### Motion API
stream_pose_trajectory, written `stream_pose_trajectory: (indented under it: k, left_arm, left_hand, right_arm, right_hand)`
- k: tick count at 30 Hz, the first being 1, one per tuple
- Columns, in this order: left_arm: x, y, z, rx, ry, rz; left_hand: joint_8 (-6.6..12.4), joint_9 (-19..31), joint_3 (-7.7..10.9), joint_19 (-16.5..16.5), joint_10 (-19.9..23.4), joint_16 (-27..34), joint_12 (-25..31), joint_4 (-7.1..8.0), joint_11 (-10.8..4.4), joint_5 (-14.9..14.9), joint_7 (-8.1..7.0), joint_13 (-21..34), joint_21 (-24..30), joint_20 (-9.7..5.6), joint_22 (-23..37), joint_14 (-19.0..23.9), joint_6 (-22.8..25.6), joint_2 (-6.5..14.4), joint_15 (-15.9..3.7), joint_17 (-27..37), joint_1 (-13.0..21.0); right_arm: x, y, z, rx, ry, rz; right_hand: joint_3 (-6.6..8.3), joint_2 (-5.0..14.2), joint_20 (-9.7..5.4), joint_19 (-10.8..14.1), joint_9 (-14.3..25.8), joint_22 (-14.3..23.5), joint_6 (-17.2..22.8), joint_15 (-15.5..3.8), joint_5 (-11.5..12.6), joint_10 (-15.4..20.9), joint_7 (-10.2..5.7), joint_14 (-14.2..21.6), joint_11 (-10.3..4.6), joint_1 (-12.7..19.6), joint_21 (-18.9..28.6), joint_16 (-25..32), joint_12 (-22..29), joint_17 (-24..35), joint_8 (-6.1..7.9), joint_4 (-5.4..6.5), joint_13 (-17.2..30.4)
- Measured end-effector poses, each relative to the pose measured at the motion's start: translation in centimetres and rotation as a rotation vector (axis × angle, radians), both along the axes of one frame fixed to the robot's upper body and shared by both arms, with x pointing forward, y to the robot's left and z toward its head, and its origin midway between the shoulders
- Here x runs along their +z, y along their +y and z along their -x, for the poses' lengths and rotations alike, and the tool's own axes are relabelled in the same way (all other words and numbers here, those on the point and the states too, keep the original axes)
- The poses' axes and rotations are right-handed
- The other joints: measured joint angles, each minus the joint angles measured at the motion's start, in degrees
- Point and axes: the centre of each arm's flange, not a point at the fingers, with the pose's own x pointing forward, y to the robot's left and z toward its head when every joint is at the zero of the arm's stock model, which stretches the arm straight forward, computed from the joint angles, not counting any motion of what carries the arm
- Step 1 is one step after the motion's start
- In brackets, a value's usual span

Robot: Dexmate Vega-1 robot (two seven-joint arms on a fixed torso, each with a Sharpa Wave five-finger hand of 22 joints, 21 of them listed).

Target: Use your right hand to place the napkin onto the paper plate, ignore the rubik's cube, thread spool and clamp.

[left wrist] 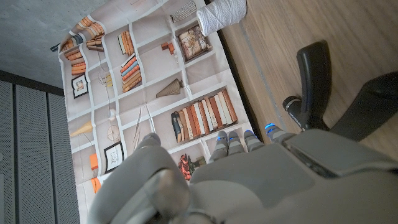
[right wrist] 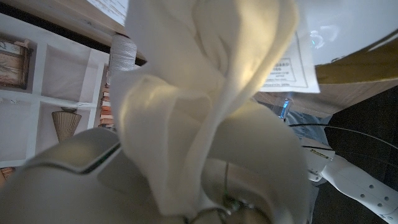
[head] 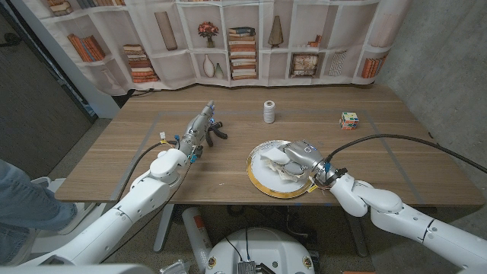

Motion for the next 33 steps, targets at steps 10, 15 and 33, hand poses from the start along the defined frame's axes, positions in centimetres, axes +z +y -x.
stream_pose_trajectory:
  k: [10, 15, 33]
  left_arm:
    - [-0.19, 0.2, -0.11, -0.001, 0.004, 0.001]
    - [-0.2, 0.24, -0.15, -0.003, 0.005, -0.001]
    - [0.04, 0.07, -0.27, -0.007, 0.003, -0.004]
  left_hand:
    - [0.0, 0.0, -0.21, 0.0, 0.0, 0.0, 0.0, -0.22, 0.0, 0.0, 0.0, 0.0, 0.0, 0.0, 0.0, 0.0, 0.0, 0.0, 0.0, 0.0, 0.0]
    - [0.0, 0.0, -0.45, 0.0, 0.0, 0.0, 0.0, 0.02, 0.0, 0.0, 0.0, 0.0, 0.0, 0.0, 0.0, 0.0, 0.0, 0.0, 0.0, 0.0, 0.0]
    - [0.0, 0.0, -0.44, 0.0, 0.0, 0.0, 0.0, 0.02, 0.0, 0.0, 0.0, 0.0, 0.0, 0.0, 0.0, 0.0, 0.0, 0.17, 0.0, 0.0, 0.17]
  right_arm:
    - [-0.03, 0.17, -0.09, -0.014, 0.005, 0.007]
    - [-0.05, 0.25, -0.12, -0.02, 0.01, 0.012]
    - [0.04, 0.19, 0.06, -0.029, 0.019, 0.029]
  right_hand:
    - [-0.47, -1.01, 0.48, -0.65, 0.01, 0.0, -4.29, 0.51, 0.2, -3.96, -1.41, -2.24, -0.08, -1.8, -0.83, -0.22, 0.0, -0.28, 0.0, 0.0, 0.26]
    - [-1.11, -1.84, 0.49, -1.05, 0.01, -0.19, -6.9, 0.76, 0.57, -6.22, -1.48, -3.11, -0.13, -2.63, -1.51, -0.22, 0.0, -0.27, -0.22, 0.16, 0.26]
    - [-2.93, -4.64, 2.87, -1.98, 0.01, -0.26, -23.18, 1.81, 2.57, -16.7, -1.52, -8.25, 1.91, -5.86, -4.0, -0.44, 0.0, -0.26, -0.62, 0.07, 0.79]
